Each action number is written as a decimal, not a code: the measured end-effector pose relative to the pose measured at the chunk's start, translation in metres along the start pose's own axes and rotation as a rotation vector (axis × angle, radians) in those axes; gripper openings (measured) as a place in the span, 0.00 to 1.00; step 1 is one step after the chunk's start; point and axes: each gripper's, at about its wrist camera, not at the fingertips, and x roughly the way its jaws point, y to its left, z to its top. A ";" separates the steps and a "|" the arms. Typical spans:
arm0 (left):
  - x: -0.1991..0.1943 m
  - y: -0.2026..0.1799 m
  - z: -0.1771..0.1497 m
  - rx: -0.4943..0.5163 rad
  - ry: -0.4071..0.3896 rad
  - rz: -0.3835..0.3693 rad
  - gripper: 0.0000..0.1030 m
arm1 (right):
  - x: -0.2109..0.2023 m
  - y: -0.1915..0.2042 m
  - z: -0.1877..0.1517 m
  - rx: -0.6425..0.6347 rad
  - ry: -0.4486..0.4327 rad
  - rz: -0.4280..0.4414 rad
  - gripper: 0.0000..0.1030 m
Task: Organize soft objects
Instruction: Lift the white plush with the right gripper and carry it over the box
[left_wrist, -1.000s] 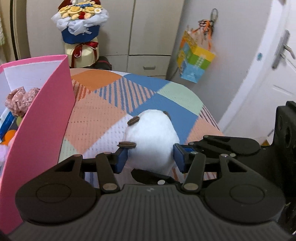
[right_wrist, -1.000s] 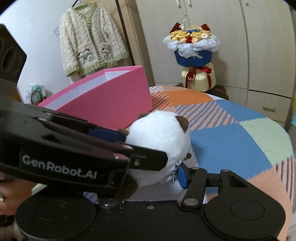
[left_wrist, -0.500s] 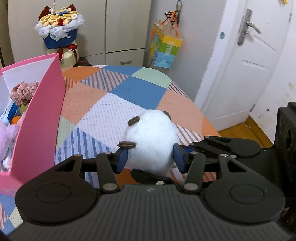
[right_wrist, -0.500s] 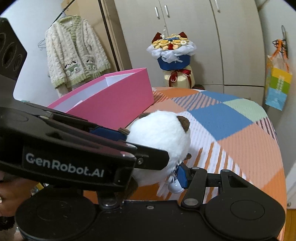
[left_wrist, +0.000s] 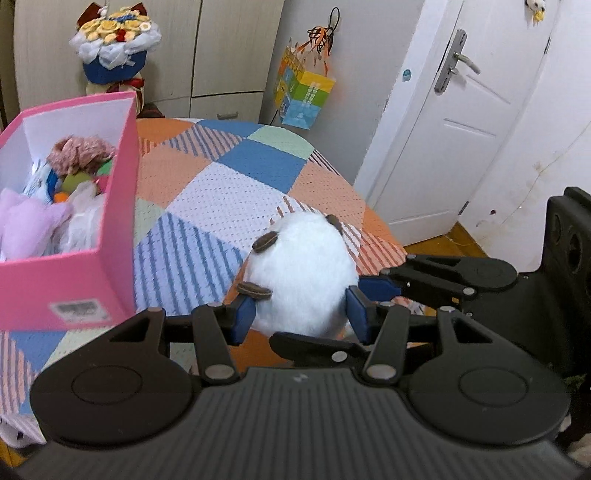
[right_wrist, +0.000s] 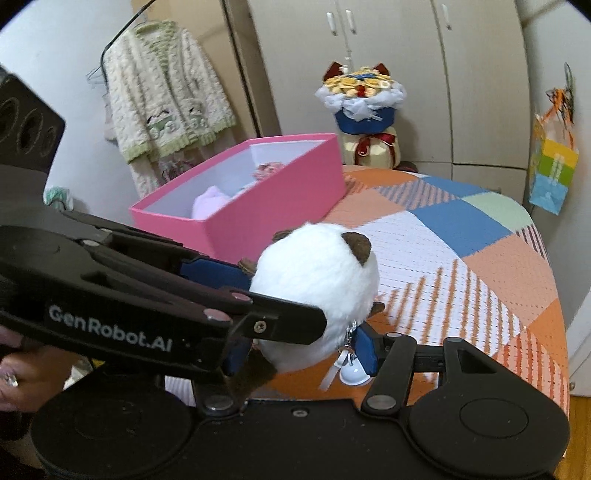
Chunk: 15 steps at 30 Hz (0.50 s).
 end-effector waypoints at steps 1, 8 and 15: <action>-0.005 0.003 0.000 -0.009 0.002 -0.006 0.50 | -0.002 0.006 0.003 -0.012 -0.002 0.002 0.63; -0.045 0.031 0.011 -0.058 -0.021 0.000 0.50 | -0.003 0.033 0.034 -0.032 -0.004 0.070 0.66; -0.082 0.061 0.037 -0.058 -0.106 0.027 0.50 | 0.005 0.057 0.078 -0.096 -0.054 0.127 0.68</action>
